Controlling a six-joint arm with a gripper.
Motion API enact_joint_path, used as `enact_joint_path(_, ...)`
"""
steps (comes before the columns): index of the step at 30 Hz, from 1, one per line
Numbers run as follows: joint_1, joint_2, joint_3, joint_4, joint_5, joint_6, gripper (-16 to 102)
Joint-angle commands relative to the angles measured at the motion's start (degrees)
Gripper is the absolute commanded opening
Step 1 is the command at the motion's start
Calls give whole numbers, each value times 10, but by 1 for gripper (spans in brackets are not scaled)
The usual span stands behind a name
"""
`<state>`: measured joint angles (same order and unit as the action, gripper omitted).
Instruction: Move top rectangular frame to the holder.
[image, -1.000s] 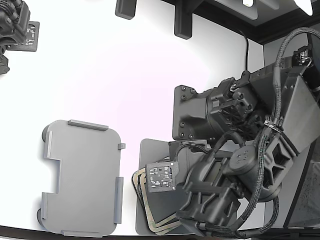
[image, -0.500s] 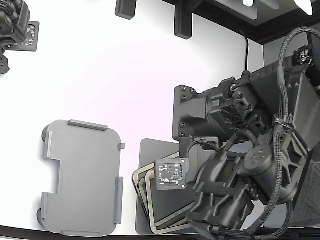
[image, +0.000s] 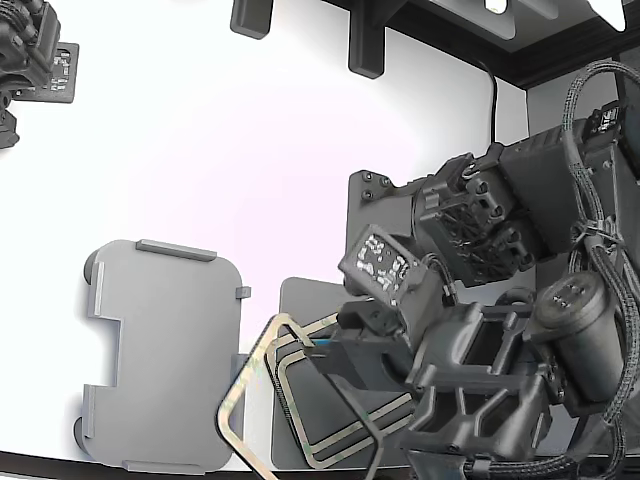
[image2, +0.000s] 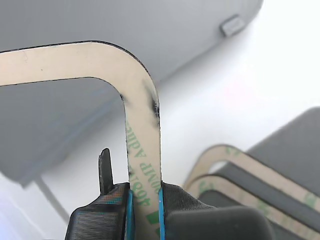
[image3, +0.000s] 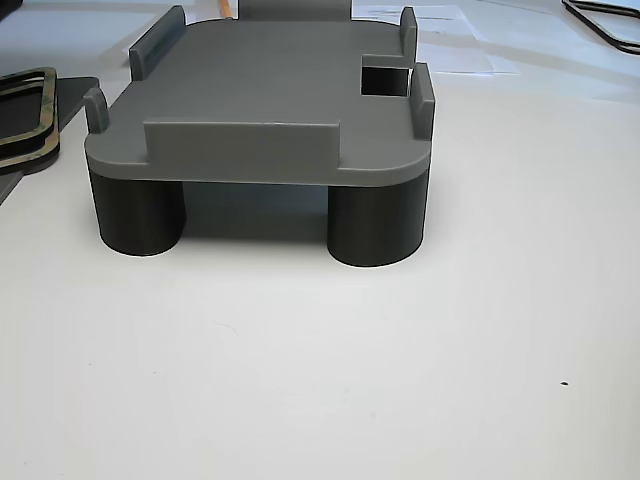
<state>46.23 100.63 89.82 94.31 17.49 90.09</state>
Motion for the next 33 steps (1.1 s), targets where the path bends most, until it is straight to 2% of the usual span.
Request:
enact_joint_path(1, -35, -3, -30, 5, -2, 149, -11)
enact_joint_path(12, -106, -141, -167, 6, -17, 378, -11)
enact_joint_path(17, -129, -194, -206, 6, -48, 391, -11)
enact_joint_path(22, -146, -227, -211, 6, -62, 374, -11)
enact_joint_path(33, -174, -210, -179, 6, -71, 308, -11)
